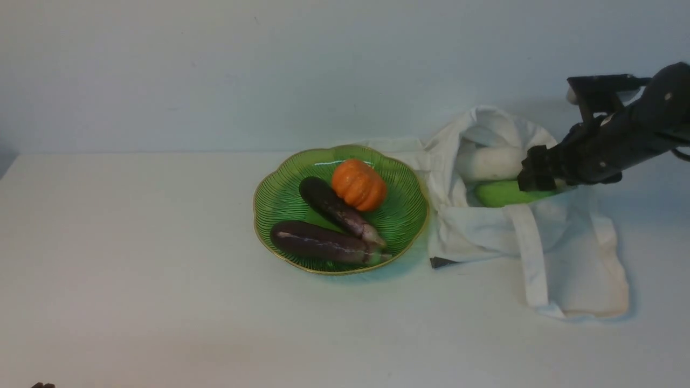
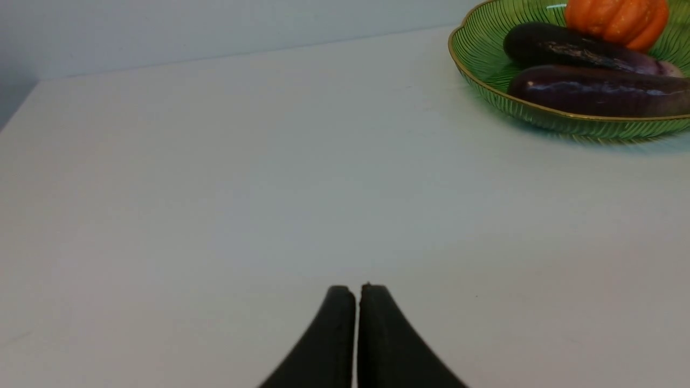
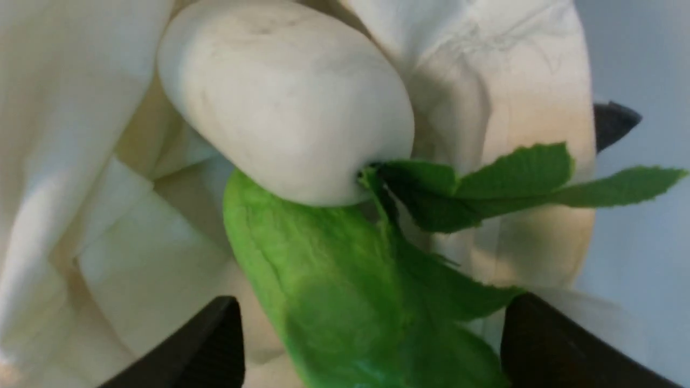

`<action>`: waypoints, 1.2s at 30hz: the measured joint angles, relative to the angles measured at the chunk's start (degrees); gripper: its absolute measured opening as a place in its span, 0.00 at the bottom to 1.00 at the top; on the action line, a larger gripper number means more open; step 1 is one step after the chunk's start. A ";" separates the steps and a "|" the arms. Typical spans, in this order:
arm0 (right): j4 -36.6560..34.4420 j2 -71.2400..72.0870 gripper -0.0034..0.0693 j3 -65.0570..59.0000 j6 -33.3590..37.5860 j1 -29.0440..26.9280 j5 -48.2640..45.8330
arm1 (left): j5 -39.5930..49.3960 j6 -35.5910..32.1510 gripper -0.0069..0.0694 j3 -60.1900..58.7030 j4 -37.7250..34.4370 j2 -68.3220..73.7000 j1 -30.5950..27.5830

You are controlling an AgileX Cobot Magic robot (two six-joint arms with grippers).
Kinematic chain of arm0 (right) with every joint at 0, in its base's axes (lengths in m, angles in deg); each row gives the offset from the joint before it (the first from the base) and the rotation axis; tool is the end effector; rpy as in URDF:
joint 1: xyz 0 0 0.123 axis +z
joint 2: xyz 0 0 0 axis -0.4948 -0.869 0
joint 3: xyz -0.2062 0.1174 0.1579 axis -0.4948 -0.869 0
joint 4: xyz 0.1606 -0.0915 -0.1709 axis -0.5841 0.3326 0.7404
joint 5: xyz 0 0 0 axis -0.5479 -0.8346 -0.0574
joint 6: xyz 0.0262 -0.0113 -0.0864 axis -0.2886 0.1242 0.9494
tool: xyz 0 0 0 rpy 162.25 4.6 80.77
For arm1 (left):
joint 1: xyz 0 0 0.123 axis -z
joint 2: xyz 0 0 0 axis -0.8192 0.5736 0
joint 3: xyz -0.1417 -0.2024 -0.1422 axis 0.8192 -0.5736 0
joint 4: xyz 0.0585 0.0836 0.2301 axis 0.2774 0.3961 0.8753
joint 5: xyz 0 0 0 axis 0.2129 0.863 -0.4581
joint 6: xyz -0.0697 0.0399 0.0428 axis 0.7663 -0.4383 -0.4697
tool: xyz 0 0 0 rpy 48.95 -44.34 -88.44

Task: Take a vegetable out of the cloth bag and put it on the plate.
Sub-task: Use the right arm to grab a chayote from the bag

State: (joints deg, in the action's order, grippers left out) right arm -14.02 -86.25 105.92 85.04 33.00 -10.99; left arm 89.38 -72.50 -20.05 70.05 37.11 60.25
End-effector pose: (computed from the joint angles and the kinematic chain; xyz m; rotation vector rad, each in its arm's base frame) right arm 0.4142 0.0411 0.1926 -0.2466 2.6254 0.2403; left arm 0.0524 -0.0055 0.1706 0.1307 1.8685 -0.0415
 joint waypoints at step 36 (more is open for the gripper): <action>7.41 15.34 0.65 0.08 -3.08 0.00 -15.16 | 0.00 0.00 0.08 0.00 0.00 0.00 0.00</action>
State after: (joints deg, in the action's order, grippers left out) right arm -6.61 -70.91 106.01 81.96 33.00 -26.15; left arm 89.38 -72.50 -20.05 70.05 37.11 60.25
